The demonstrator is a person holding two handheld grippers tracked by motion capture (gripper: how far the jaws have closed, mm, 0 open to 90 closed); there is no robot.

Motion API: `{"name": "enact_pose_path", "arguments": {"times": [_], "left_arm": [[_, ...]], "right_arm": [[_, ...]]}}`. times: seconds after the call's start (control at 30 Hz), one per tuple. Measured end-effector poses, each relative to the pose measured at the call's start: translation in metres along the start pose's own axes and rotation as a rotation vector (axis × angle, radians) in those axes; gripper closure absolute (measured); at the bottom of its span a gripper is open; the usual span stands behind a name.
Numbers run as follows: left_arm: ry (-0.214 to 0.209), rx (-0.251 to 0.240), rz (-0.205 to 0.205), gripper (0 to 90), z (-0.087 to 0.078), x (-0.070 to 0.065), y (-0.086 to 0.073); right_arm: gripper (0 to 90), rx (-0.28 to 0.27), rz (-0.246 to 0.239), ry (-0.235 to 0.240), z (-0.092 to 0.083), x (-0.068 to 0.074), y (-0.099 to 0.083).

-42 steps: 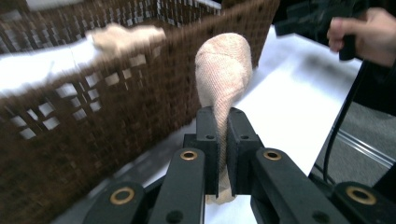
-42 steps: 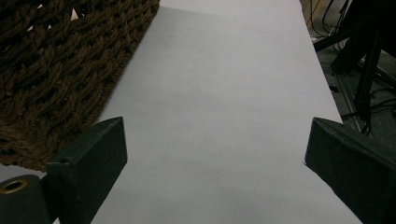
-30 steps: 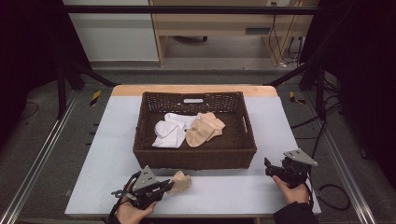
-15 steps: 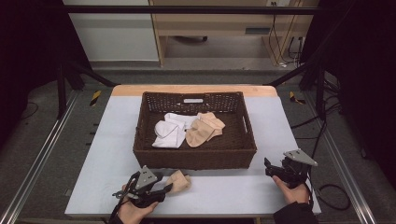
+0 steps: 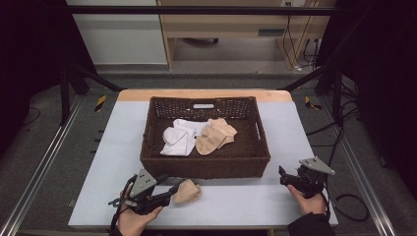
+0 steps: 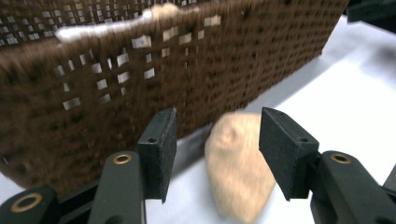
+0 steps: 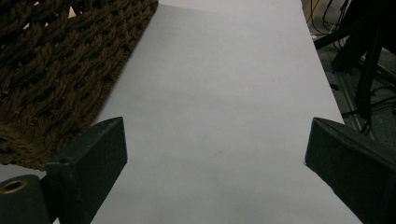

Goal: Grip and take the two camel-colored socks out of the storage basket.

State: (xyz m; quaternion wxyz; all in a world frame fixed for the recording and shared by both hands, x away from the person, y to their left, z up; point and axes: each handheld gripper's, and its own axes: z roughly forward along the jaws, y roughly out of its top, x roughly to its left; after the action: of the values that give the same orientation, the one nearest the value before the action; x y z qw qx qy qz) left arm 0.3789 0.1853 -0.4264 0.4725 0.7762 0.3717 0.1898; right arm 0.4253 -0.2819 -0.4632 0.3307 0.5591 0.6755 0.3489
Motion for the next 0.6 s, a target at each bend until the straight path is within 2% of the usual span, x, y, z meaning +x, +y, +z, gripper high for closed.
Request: {"name": "enact_pose_path", "arguments": {"times": [0.17, 0.37, 0.6], "left_arm": [[0.007, -0.038, -0.001, 46.3, -0.007, 0.001, 0.012], [0.013, -0.092, -0.003, 46.3, -0.013, 0.005, 0.033], [-0.001, -0.141, -0.006, 46.8, -0.015, 0.004, 0.057]], "right_arm": [[5.7, -0.002, 0.002, 0.0, 0.0, -0.001, 0.0], [5.6, -0.007, 0.007, -0.002, -0.001, -0.001, 0.0], [5.6, -0.008, 0.009, -0.001, -0.001, -0.001, 0.0]]}}
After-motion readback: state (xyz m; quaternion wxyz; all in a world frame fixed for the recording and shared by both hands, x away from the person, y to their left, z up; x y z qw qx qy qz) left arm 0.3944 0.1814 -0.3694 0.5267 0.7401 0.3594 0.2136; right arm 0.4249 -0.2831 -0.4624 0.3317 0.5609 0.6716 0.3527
